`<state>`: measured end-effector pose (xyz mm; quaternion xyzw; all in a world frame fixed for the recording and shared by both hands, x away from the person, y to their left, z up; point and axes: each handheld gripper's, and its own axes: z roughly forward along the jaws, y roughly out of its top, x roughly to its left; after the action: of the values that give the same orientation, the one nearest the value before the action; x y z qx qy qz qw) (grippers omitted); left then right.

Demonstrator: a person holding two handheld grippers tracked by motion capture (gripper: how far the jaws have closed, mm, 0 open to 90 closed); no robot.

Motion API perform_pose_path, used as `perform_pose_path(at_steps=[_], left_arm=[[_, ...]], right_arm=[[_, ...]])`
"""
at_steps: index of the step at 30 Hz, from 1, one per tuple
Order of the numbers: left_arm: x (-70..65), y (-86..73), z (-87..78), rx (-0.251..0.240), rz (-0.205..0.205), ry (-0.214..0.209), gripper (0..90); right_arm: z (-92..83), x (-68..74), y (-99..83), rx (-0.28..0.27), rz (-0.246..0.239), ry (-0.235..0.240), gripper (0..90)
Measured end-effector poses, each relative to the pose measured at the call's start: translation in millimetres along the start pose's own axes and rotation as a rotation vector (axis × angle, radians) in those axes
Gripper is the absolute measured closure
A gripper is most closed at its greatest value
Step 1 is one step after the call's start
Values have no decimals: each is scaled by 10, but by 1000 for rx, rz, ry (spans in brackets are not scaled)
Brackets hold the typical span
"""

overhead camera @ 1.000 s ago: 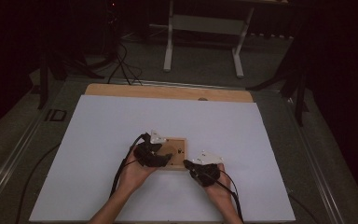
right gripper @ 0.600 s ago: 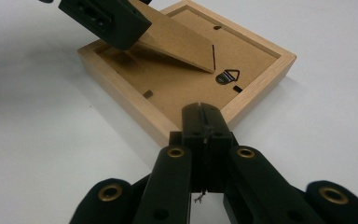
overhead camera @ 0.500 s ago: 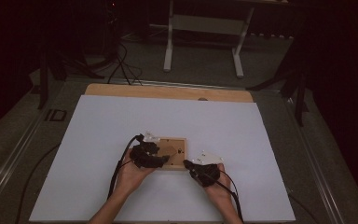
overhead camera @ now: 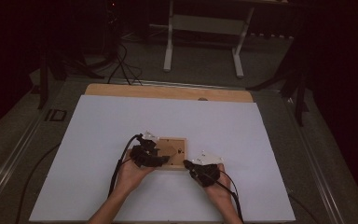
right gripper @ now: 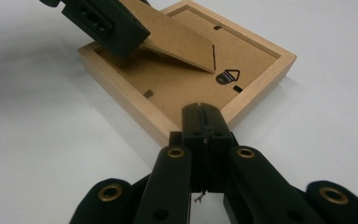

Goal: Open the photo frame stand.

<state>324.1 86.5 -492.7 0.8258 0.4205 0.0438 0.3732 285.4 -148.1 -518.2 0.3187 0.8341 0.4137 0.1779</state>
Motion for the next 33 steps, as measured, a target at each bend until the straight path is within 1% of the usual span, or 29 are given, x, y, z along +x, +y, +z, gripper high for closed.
perform_pose_path(at_steps=[2,3,4,5,8,9,11,13,15,16,17,20,21,26,30,31,33], left_arm=[[6,5,-3,-3,-8,-8,501],[24,9,-8,-7,-22,-25,511],[24,9,-8,-7,-22,-25,510],[27,15,-7,-12,-35,-33,510],[32,23,-3,-12,-42,-40,507],[42,31,-4,-7,-51,-47,504],[49,37,-6,-4,-56,-53,502],[62,48,-9,-1,-70,-72,483],[70,54,-10,2,-75,-76,471],[70,54,-10,2,-75,-76,464],[74,59,-7,5,-83,-67,461],[90,60,-6,7,-90,-71,458],[92,63,0,17,-95,-65,461],[89,67,14,25,-96,-69,500],[81,74,12,31,-97,-63,508],[82,79,13,35,-105,-62,511],[81,79,12,37,-106,-58,515]], right_arm=[[0,0,0,0,-1,0,898],[0,0,0,0,0,0,898],[0,0,0,0,0,0,898],[0,0,0,0,-1,-1,898],[0,0,0,0,0,0,898],[0,1,0,0,-1,-1,898],[-1,2,0,1,1,-1,898],[-1,3,-1,1,0,-1,898],[-1,2,-1,1,0,-1,898],[-1,2,-1,1,0,-1,898],[-1,2,-1,1,0,0,898],[-1,2,-1,1,0,-1,898],[-1,2,-1,1,0,-1,898],[-1,2,-1,1,0,-1,897],[-1,2,-1,0,0,-1,897],[-2,3,-1,1,0,-1,894],[-3,4,-1,1,-1,0,891]])
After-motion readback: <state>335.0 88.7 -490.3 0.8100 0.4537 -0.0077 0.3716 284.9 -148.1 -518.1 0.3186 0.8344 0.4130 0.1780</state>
